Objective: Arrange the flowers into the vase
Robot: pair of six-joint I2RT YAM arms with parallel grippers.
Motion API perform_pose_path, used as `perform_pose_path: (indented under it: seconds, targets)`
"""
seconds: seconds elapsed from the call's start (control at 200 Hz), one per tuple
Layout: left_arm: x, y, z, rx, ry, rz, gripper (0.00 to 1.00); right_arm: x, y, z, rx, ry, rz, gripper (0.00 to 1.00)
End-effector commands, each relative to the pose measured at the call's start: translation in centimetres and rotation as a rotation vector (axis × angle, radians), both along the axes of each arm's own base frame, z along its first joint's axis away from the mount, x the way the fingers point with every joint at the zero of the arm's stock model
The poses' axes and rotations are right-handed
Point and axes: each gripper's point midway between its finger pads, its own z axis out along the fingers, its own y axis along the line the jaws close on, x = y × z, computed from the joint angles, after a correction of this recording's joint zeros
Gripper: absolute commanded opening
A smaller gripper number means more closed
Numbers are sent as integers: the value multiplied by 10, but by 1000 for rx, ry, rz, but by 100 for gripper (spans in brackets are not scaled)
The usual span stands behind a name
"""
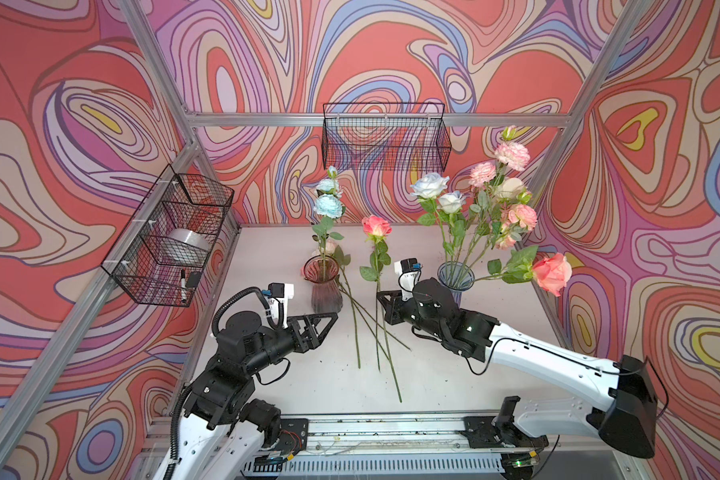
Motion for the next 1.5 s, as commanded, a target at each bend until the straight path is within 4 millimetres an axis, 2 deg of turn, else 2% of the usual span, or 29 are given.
perform_pose_path:
  seconds: [0.0, 0.045, 0.085, 0.195, 0.351, 0.471, 0.581, 0.656, 0.741, 0.806, 0.891, 0.986, 1.072, 1.192, 1.247, 1.402, 1.497]
  targets:
    - [4, -17, 20, -38, -76, -61, 79, -13, 2, 19, 52, -81, 19, 0]
    - [5, -25, 18, -21, -70, -79, 78, -18, 4, 22, 70, -89, 48, 0]
    - [7, -33, 26, -23, -105, -98, 77, -21, 6, 24, 84, -91, 66, 0]
    - [16, -53, 30, -8, -113, -139, 76, -32, 17, 26, 111, -96, 132, 0]
    - [36, -64, 31, -10, -123, -125, 75, -44, 31, 23, 96, -102, 194, 0]
    - [44, -73, 27, -7, -123, -141, 65, -46, 35, 21, 95, -99, 215, 0]
    - [51, -70, 23, 4, -132, -103, 52, -50, 40, 18, 98, -85, 245, 0]
    - [49, -65, 22, 1, -139, -86, 53, -48, 39, 18, 101, -85, 229, 0]
    - [35, -56, 18, 5, -149, -86, 57, -40, 34, 22, 94, -113, 180, 0]
    - [22, -39, 19, 38, -182, -50, 59, -36, 34, 36, 98, -161, 173, 0]
    - [5, -8, 28, 92, -234, 34, 64, -33, 39, 66, 128, -250, 183, 0]
    - [-10, 24, 37, 146, -258, 133, 65, -29, 47, 111, 186, -373, 187, 0]
    - [-14, 43, 25, 200, -214, 201, 65, -23, 55, 154, 239, -489, 174, 0]
    - [-17, 50, -2, 213, -137, 228, 65, -16, 69, 204, 286, -647, 163, 0]
    - [-20, 52, -11, 214, -117, 230, 65, -13, 76, 221, 298, -706, 160, 0]
    - [-26, 65, -27, 242, -100, 270, 67, -6, 92, 253, 326, -866, 139, 0]
    - [-31, 69, -30, 253, -115, 269, 68, 1, 99, 263, 322, -924, 111, 0]
